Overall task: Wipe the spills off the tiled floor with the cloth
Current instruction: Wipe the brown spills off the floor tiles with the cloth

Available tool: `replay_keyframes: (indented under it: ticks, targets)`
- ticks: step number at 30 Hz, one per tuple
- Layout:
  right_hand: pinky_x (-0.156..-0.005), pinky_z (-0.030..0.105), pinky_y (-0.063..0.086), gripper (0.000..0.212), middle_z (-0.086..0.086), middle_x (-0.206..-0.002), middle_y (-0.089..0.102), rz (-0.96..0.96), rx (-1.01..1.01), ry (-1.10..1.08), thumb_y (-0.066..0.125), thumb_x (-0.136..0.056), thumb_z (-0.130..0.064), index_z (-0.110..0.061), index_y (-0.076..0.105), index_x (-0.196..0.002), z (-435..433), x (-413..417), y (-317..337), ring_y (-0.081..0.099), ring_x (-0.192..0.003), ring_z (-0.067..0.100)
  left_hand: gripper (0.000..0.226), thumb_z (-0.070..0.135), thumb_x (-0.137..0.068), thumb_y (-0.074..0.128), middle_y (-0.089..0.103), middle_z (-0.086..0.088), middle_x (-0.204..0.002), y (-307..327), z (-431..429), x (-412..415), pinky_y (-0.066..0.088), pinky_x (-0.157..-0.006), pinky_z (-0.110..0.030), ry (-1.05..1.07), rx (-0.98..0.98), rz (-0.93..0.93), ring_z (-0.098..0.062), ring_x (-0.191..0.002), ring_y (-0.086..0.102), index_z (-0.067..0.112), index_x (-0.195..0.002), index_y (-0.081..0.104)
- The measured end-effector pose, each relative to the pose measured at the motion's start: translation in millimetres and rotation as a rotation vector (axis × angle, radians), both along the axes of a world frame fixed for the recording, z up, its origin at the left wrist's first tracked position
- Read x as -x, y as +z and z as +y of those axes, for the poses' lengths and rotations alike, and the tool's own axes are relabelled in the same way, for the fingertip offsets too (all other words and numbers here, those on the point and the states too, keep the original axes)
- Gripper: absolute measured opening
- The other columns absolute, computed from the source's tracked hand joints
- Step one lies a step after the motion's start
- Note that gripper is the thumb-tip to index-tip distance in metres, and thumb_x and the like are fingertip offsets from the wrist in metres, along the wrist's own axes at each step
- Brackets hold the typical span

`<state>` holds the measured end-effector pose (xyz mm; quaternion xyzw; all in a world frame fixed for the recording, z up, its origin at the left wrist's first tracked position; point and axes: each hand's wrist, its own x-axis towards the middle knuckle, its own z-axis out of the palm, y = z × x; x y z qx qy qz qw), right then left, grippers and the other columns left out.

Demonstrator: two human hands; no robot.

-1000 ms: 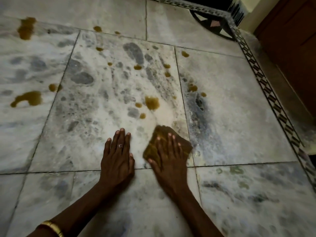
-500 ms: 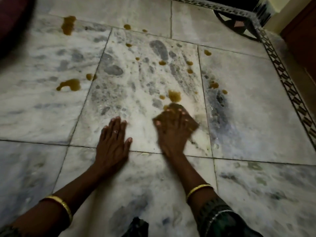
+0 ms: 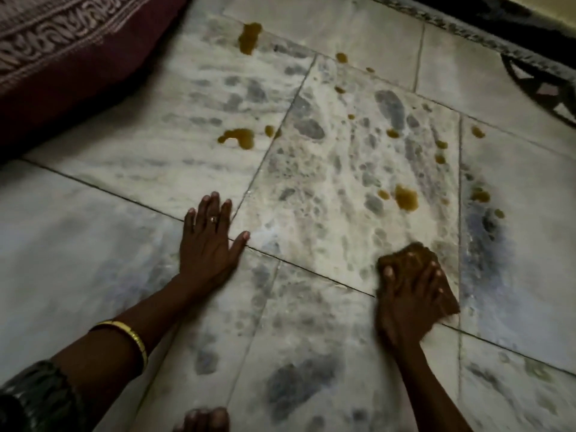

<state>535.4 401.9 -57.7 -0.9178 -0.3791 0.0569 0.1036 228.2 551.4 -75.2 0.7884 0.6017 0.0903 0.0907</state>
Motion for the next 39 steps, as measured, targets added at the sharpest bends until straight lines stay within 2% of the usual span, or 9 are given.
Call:
replay_keyframes:
  ticks: [3, 6, 10, 14, 20, 24, 26, 31, 39]
  targets:
    - [-0.118, 0.055, 0.002, 0.069, 0.017, -0.160, 0.008, -0.006, 0.019, 0.057, 0.010, -0.091, -0.061, -0.024, 0.007, -0.149, 62, 22, 0, 0.004, -0.148, 0.035, 0.074, 0.057, -0.092, 0.026, 0.015, -0.012, -0.161, -4, -1, 2, 0.000, -0.118, -0.037, 0.015, -0.004, 0.004, -0.025, -0.148, 0.012, 0.012, -0.150, 0.027]
    - [-0.119, 0.052, 0.001, 0.072, 0.015, -0.160, 0.010, -0.047, 0.014, 0.328, 0.013, -0.091, -0.060, -0.021, 0.026, -0.151, 116, 75, 0, 0.005, -0.147, 0.036, 0.073, 0.056, -0.093, 0.023, 0.011, -0.010, -0.161, -5, 0, 2, -0.001, -0.119, -0.038, 0.008, -0.021, -0.014, -0.023, -0.149, 0.008, 0.013, -0.152, 0.022]
    - [-0.119, 0.044, -0.005, 0.068, 0.011, -0.161, -0.001, -0.084, 0.046, 0.686, 0.016, -0.094, -0.061, -0.028, 0.014, -0.153, 136, 135, -3, -0.007, -0.149, 0.030, 0.071, 0.055, -0.095, 0.021, 0.013, -0.011, -0.161, -6, 0, 3, 0.004, -0.119, -0.040, 0.010, -0.024, -0.064, -0.022, -0.149, 0.010, 0.012, -0.152, 0.023]
    - [-0.118, 0.050, 0.007, 0.065, 0.010, -0.162, 0.001, -0.105, 0.128, 0.884, 0.012, -0.097, -0.061, -0.030, 0.007, -0.153, 86, 118, 0, -0.002, -0.149, 0.028, 0.068, 0.051, -0.095, 0.026, 0.016, -0.012, -0.160, -5, -3, 6, 0.013, -0.119, -0.045, -0.005, 0.012, -0.104, -0.024, -0.148, 0.014, 0.010, -0.150, 0.026]
    - [-0.120, 0.043, 0.000, 0.069, 0.009, -0.162, 0.001, -0.057, 0.184, 0.763, 0.009, -0.097, -0.061, -0.021, 0.010, -0.153, 60, 83, 9, -0.003, -0.149, 0.023, 0.071, 0.049, -0.091, 0.035, 0.019, -0.014, -0.159, 0, 1, 9, 0.015, -0.117, -0.047, -0.053, 0.066, -0.126, -0.026, -0.147, 0.018, 0.010, -0.150, 0.028]
    - [-0.119, 0.049, -0.002, 0.075, 0.009, -0.162, -0.001, 0.001, 0.106, 0.419, 0.002, -0.085, -0.065, -0.028, -0.001, -0.150, 150, 101, 3, -0.008, -0.148, 0.023, 0.070, 0.050, -0.092, 0.035, 0.020, -0.015, -0.159, -1, 2, 13, 0.019, -0.114, -0.049, -0.041, 0.068, -0.134, -0.028, -0.147, 0.018, 0.010, -0.149, 0.030]
    - [-0.118, 0.050, -0.003, 0.079, 0.011, -0.162, 0.002, -0.021, 0.081, 0.408, -0.002, -0.083, -0.065, -0.025, 0.003, -0.151, 194, 127, 3, -0.002, -0.149, 0.028, 0.069, 0.053, -0.095, 0.031, 0.019, -0.013, -0.159, -1, 3, 14, 0.020, -0.114, -0.049, -0.051, 0.063, -0.151, -0.027, -0.148, 0.016, 0.011, -0.150, 0.028]
    - [-0.119, 0.047, 0.000, 0.067, 0.009, -0.161, 0.001, -0.062, 0.009, 0.842, 0.011, -0.095, -0.058, -0.024, 0.013, -0.153, 208, 187, -6, 0.000, -0.149, 0.027, 0.078, 0.063, -0.095, 0.026, 0.019, -0.011, -0.160, 0, -4, 21, 0.019, -0.116, -0.046, -0.064, 0.032, -0.177, -0.024, -0.148, 0.016, 0.011, -0.152, 0.020]
    - [-0.110, 0.052, 0.025, 0.058, 0.013, -0.157, 0.026, -0.176, -0.078, 1.279, 0.023, -0.100, -0.053, -0.024, 0.029, -0.150, 166, 95, -6, 0.020, -0.146, 0.028, 0.079, 0.062, -0.093, 0.030, 0.018, -0.007, -0.161, 7, -1, 15, 0.019, -0.115, -0.044, -0.039, 0.023, -0.166, -0.022, -0.148, 0.016, 0.014, -0.153, 0.015]
